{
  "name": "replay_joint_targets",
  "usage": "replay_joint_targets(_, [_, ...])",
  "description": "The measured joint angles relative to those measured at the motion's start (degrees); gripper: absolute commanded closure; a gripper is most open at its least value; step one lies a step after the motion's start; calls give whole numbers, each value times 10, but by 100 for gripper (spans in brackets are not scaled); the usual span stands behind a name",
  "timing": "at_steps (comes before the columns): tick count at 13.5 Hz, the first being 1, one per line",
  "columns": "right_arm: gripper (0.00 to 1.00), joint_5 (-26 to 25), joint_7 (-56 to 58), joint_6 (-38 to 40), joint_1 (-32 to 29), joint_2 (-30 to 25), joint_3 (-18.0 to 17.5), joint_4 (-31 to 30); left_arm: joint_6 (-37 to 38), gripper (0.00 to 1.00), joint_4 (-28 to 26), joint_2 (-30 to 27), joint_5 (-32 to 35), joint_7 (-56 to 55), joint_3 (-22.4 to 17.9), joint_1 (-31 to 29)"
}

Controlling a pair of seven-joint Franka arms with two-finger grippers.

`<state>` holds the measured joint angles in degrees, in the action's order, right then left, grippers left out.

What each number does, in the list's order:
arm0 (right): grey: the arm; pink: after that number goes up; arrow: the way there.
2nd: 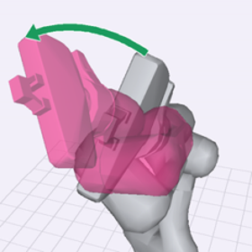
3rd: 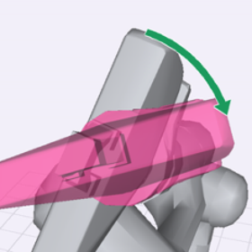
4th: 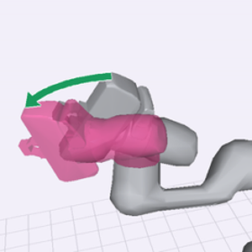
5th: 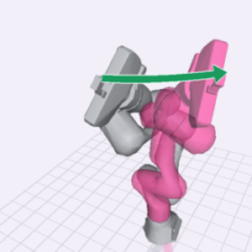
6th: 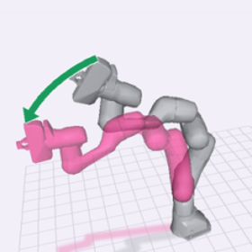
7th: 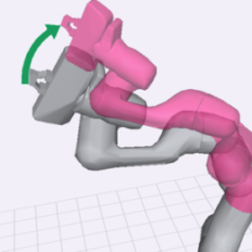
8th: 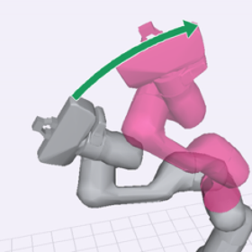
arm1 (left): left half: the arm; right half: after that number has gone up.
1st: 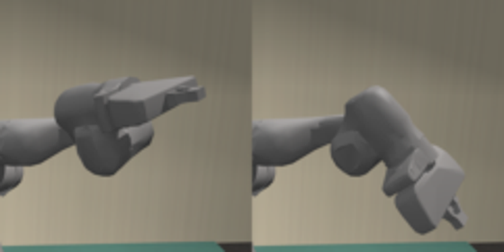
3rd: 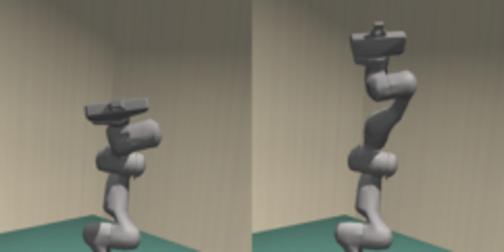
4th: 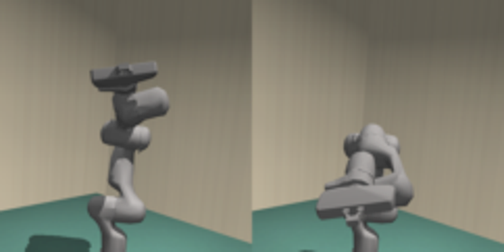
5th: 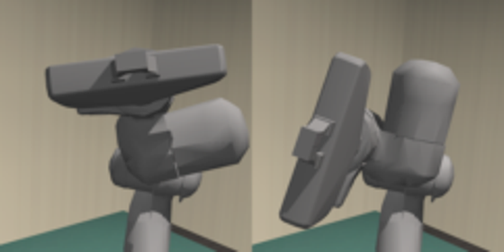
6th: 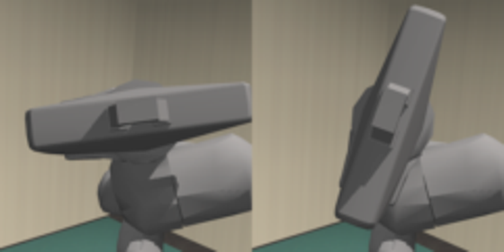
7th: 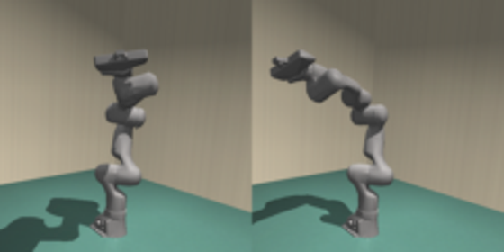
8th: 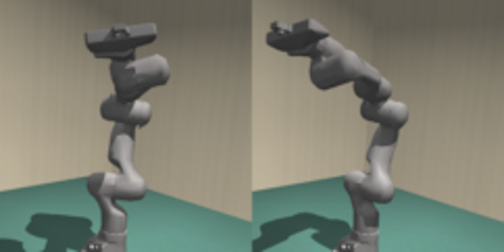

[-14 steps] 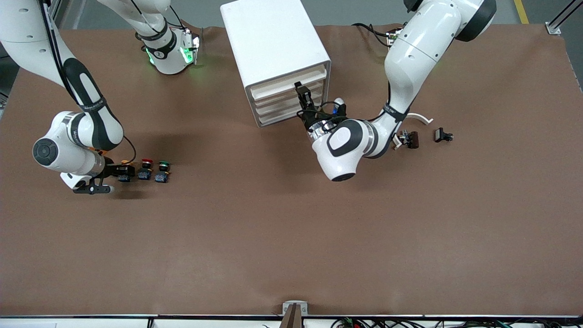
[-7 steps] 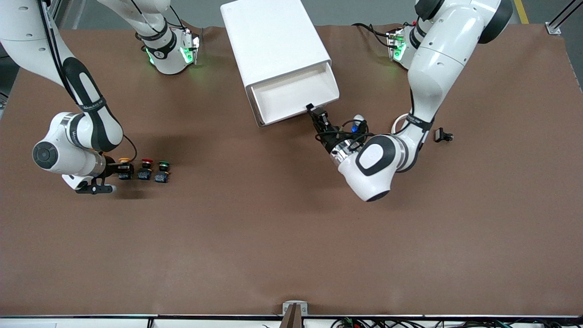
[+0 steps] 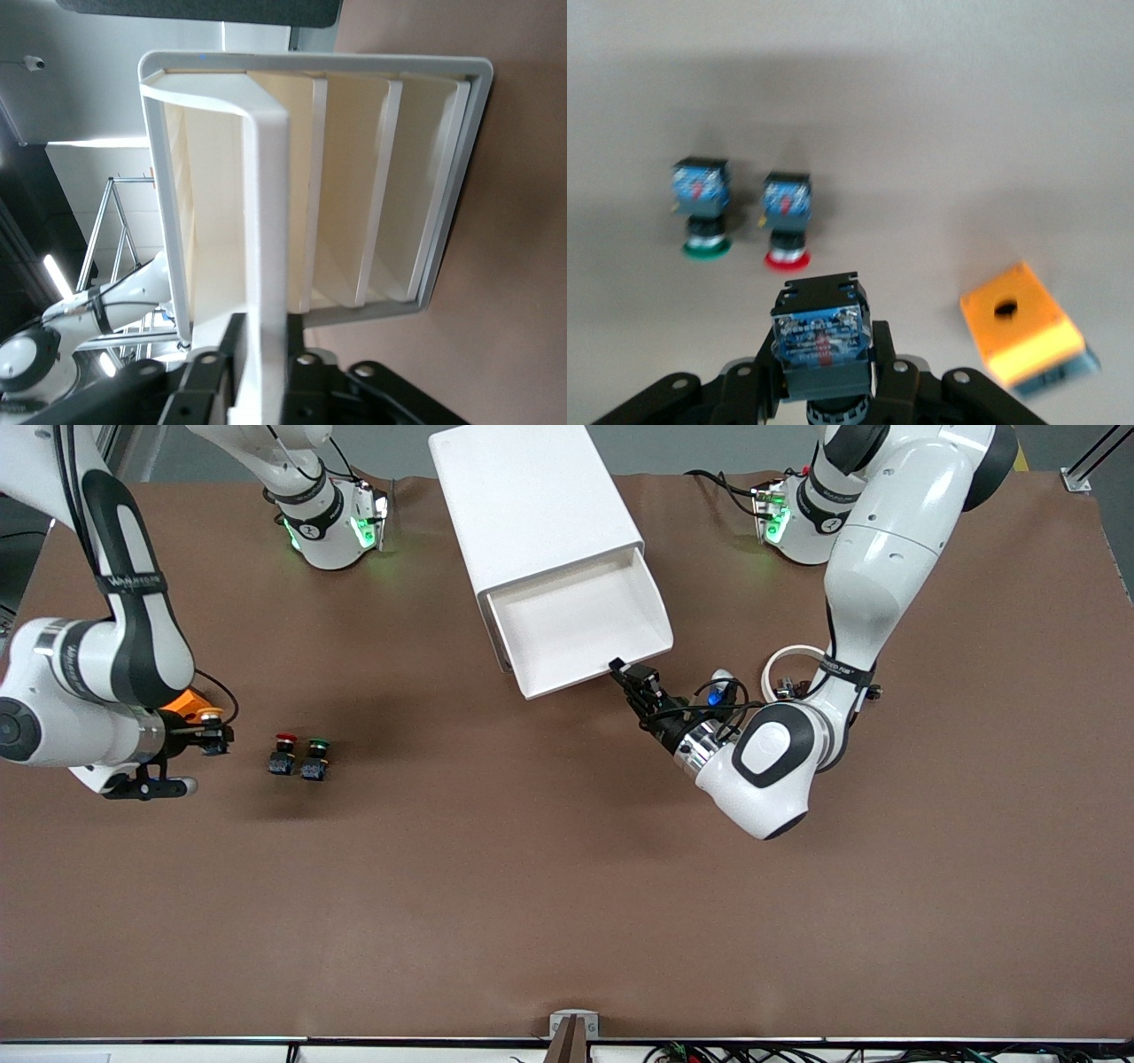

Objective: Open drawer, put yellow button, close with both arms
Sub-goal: 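Lift the yellow button with the right gripper while the left gripper withdraws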

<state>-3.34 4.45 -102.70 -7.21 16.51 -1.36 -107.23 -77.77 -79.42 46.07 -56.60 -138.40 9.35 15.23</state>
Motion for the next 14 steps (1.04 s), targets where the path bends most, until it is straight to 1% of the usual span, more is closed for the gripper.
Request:
replay_joint_targets(3, [70,1,-94,120,46,-28,-2,53,-3,0,24,0,-3,-1,0,-5])
replay_joint_targets(4, [72,2,-133,151,66,-35,-3,67,-3,0,34,0,-3,-1,0,-10])
replay_joint_targets(6, [72,14,-223,206,111,-49,-5,92,-3,0,60,0,-3,1,-1,-19])
replay_joint_targets(8, [72,55,-336,259,159,-58,-5,125,-3,0,88,-1,-3,20,-13,-26])
replay_joint_targets(10, [72,101,-450,297,202,-61,-6,165,-2,0,107,-2,-3,61,-20,-47])
replay_joint_targets(12, [73,146,-572,307,250,-61,-7,190,-2,0,115,-7,-3,118,-24,-78])
replay_joint_targets(14, [74,192,-694,301,300,-61,-8,205,1,0,116,-14,13,184,-40,-99])
